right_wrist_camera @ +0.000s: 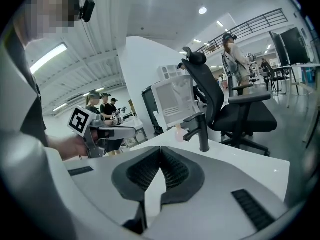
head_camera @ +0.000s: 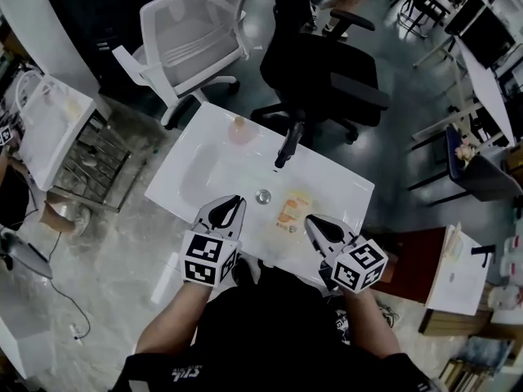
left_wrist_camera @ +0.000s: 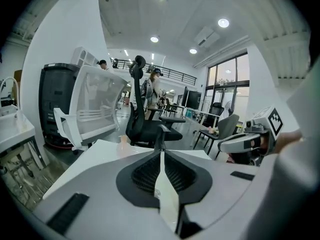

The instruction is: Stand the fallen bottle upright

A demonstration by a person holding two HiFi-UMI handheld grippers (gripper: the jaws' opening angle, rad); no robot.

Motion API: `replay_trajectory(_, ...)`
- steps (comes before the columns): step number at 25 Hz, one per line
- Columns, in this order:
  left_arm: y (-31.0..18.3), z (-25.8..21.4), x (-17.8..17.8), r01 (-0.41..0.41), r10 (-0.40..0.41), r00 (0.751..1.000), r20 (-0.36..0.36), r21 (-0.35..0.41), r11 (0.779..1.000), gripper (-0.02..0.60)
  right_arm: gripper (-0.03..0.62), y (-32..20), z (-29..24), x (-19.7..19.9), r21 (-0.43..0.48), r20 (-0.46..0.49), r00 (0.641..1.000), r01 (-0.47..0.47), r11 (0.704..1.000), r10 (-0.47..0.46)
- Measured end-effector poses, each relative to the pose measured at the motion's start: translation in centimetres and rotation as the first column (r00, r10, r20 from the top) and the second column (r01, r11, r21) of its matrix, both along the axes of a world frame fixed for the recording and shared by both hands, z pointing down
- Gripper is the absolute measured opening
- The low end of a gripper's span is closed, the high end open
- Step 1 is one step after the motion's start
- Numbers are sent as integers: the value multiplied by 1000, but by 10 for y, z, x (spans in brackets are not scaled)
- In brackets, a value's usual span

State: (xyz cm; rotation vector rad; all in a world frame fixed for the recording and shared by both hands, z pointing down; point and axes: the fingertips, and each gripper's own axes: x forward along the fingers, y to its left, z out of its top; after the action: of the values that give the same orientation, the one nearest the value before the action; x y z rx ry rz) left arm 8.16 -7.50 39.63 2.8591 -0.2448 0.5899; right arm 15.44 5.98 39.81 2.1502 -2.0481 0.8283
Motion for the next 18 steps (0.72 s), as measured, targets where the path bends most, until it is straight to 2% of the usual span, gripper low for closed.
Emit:
replay_trajectory(6, 3, 29, 15, -29, 29, 998, 56, -7, 1000, 39, 28, 4, 40, 9, -53, 22, 1000, 12, 999, -11)
replay_trajectory(13, 30, 82, 23, -113, 119, 981, 156, -44, 993, 39, 67, 24, 87, 12, -122, 34, 999, 2, 992, 2)
replay_trajectory(18, 48, 116, 26, -171, 186, 960, 208, -87, 981, 40, 108, 44, 116, 12, -220, -41, 999, 20, 975, -30)
